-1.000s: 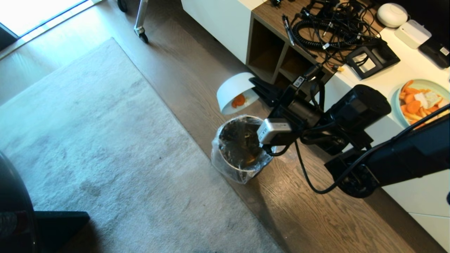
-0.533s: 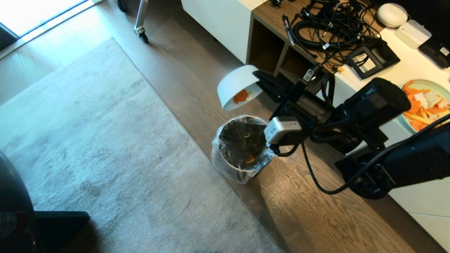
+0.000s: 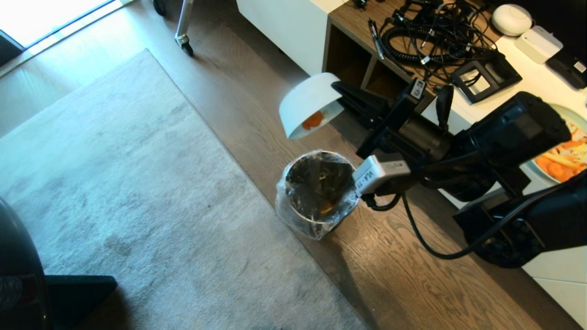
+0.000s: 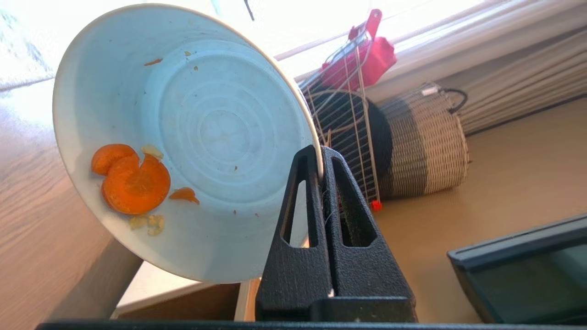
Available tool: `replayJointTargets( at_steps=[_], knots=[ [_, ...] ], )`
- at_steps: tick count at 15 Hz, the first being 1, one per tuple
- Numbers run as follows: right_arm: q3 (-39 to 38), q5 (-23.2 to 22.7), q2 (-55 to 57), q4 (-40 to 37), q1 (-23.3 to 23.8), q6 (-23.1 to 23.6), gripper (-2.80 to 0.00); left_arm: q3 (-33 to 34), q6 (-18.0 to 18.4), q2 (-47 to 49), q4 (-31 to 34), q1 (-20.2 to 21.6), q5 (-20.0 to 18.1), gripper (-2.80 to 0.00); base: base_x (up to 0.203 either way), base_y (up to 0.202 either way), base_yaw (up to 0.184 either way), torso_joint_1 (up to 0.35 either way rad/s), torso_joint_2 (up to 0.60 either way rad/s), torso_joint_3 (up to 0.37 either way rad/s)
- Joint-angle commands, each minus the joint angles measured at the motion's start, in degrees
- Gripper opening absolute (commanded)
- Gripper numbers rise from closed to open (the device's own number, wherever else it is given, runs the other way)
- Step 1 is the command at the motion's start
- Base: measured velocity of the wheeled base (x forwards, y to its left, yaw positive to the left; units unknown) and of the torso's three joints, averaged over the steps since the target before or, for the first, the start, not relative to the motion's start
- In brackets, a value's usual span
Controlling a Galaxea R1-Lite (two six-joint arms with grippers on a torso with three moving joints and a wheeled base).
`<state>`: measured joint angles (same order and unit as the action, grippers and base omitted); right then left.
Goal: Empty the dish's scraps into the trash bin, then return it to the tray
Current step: Pour the leftover food from the bowl into the trash can
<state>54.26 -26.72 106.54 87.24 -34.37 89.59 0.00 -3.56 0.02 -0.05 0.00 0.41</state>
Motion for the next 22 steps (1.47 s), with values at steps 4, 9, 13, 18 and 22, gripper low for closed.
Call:
replayJointTargets(
  at_steps=[4, 9, 13, 18, 22],
  knots=[
    [-0.23, -0.87, -1.54, 2.59, -0.78, 1.02, -2.8, 0.0, -0.04, -0.02, -0.04, 0.0, 0.02, -2.8, 0.0, 0.0, 0.0, 0.0, 0.0, 0.0],
    [-0.28, -0.79, -1.7, 2.59, -0.7, 0.94, -2.8, 0.0, -0.04, -0.02, -0.04, 0.0, 0.02, -2.8, 0.0, 0.0, 0.0, 0.0, 0.0, 0.0],
    [-0.2, -0.48, -2.53, 2.5, -0.7, 0.54, -2.8, 0.0, -0.04, -0.02, -0.04, 0.0, 0.02, -2.8, 0.0, 0.0, 0.0, 0.0, 0.0, 0.0],
    [-1.42, 8.3, -3.89, 2.5, -0.7, -2.56, -2.8, 0.0, -0.04, -0.02, -0.04, 0.0, 0.02, -2.8, 0.0, 0.0, 0.0, 0.0, 0.0, 0.0],
    [-3.04, 20.4, -5.33, 2.5, -0.69, -5.2, -2.8, 0.0, -0.04, -0.02, -0.04, 0.0, 0.02, -2.8, 0.0, 0.0, 0.0, 0.0, 0.0, 0.0]
  ],
)
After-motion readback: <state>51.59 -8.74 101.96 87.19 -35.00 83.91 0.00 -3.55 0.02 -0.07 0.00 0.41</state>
